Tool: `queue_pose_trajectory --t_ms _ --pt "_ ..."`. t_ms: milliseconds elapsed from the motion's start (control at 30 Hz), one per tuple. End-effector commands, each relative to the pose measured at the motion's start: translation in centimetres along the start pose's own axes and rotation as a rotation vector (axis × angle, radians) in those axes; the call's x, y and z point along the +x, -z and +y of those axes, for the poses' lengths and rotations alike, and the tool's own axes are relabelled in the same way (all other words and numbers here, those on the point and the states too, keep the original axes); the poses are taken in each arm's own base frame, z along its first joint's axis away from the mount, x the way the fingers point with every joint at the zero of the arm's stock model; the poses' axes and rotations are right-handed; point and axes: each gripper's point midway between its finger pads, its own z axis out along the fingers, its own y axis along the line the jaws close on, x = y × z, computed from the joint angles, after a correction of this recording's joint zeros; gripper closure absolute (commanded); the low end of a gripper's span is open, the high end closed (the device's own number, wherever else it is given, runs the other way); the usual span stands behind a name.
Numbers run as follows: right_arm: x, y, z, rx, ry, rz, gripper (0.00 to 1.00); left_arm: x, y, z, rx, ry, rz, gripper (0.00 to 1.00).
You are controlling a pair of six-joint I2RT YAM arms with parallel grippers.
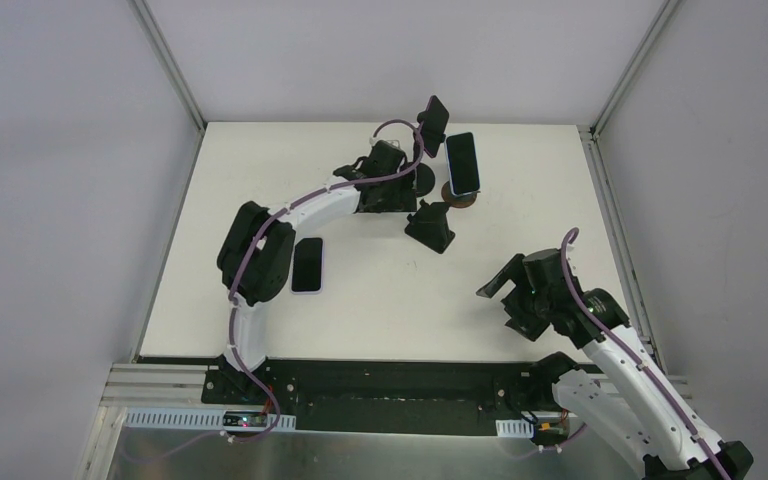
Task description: Remove the phone from the phone stand
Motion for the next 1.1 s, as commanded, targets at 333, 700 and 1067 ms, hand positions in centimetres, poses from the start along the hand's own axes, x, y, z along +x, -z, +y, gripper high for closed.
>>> queue_pose_trajectory --t_ms 333,700,1067 --pt "0.2 -0.1 -0.9 0.015 -0.028 -0.006 0.01 3.7 -0.2 -9.4 0.156 -0.055 0.048 0.11" --pt "-0.5 0.9 -1.0 -0.015 -0.063 -0.062 0.01 7.2 1.4 -16.4 0.264 -0.104 0.074 0.12" --pt "-0.8 1.5 -1.8 -0.011 -0.07 -0.091 0.01 8.1 1.3 -16.4 0.238 -0.152 0.06 0.11"
